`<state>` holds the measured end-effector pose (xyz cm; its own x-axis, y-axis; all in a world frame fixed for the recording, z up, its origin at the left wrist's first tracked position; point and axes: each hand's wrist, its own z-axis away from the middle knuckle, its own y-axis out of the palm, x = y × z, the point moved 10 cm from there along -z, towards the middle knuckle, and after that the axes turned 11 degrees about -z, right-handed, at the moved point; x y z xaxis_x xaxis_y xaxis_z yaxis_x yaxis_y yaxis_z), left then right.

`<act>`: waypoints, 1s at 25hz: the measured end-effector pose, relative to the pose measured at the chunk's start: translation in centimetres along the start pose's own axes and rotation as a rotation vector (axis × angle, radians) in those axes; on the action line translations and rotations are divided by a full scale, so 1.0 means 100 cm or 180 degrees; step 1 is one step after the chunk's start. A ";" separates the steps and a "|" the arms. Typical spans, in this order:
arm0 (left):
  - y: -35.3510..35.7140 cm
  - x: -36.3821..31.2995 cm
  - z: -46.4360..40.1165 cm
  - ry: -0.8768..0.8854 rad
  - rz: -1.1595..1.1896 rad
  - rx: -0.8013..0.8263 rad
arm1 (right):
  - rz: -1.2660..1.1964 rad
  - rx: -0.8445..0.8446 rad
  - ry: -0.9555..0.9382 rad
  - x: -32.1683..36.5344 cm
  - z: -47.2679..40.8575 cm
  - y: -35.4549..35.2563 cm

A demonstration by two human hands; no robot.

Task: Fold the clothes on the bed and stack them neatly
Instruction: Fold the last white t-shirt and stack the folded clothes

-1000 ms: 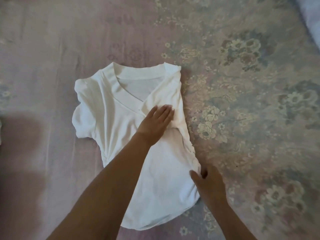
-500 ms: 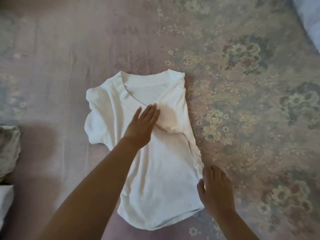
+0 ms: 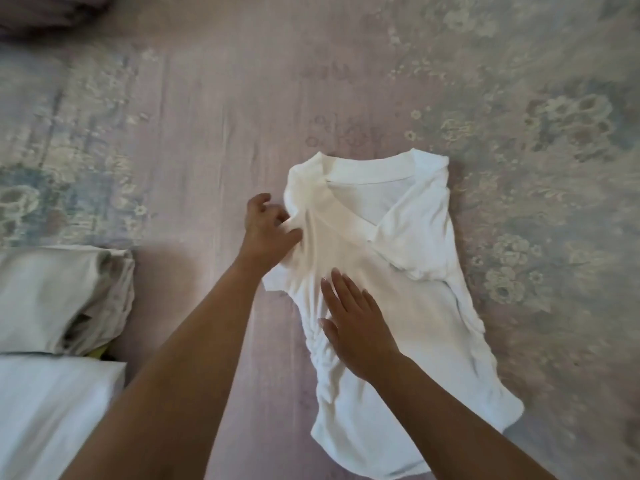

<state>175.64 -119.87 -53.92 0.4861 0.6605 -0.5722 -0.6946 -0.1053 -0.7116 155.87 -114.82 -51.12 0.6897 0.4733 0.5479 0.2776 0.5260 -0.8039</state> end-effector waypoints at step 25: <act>0.027 -0.072 0.021 -0.0963 0.1366 0.0623 | -0.0896 -0.0309 0.1141 -0.062 0.098 -0.002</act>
<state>169.21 -123.34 -50.89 -0.0156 0.7757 -0.6309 -0.8962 -0.2906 -0.3352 144.97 -110.97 -52.10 0.7615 0.0384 0.6470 0.5367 0.5224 -0.6627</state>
